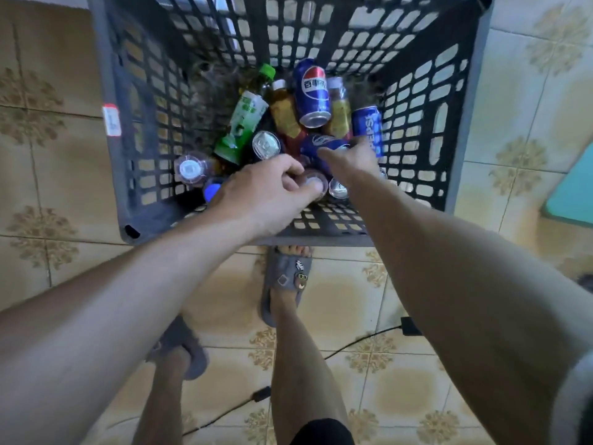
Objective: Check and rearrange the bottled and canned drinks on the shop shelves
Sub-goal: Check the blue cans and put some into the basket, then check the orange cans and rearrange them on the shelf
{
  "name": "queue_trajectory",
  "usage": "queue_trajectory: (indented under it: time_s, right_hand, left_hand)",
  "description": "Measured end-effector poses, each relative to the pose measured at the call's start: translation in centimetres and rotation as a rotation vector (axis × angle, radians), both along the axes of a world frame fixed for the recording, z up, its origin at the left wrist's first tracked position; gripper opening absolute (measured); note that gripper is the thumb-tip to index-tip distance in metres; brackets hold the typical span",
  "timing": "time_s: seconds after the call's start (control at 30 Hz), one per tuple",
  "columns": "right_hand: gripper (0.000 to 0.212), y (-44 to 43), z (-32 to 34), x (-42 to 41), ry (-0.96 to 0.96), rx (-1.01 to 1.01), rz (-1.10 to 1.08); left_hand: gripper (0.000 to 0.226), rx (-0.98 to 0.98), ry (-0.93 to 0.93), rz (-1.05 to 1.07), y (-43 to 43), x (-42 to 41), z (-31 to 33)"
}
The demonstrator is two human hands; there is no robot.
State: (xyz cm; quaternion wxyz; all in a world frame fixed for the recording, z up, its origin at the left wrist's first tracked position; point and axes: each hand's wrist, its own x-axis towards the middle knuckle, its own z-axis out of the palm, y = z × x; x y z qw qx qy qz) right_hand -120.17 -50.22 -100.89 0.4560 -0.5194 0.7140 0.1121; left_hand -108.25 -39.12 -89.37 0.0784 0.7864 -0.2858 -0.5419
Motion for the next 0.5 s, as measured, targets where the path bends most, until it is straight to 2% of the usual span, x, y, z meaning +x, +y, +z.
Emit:
queue_trajectory:
  time_s: [0.13,0.23,0.33,0.4,0.5]
  right_hand:
    - [0.052,-0.3,-0.5,-1.0,0.101,0.037,0.069]
    - [0.044,-0.4,1.5,-1.6,0.118,0.036,0.078]
    - [0.044,0.0,5.1,-1.2,0.089,0.001,0.088]
    - [0.043,0.5,8.3,0.0,0.071,0.03,0.178]
    - [0.033,1.7,14.6,3.1,0.04,0.034,0.31]
  left_hand:
    - [0.032,0.015,0.032,0.026,0.8,0.4,-0.2]
    - [0.032,0.036,0.045,0.033,2.2,1.2,1.5]
    - [0.028,0.032,0.066,0.101,3.5,2.7,4.3]
    - [0.024,0.018,0.043,0.128,4.4,4.2,7.2]
    - [0.035,-0.03,0.013,0.162,5.9,6.7,12.8]
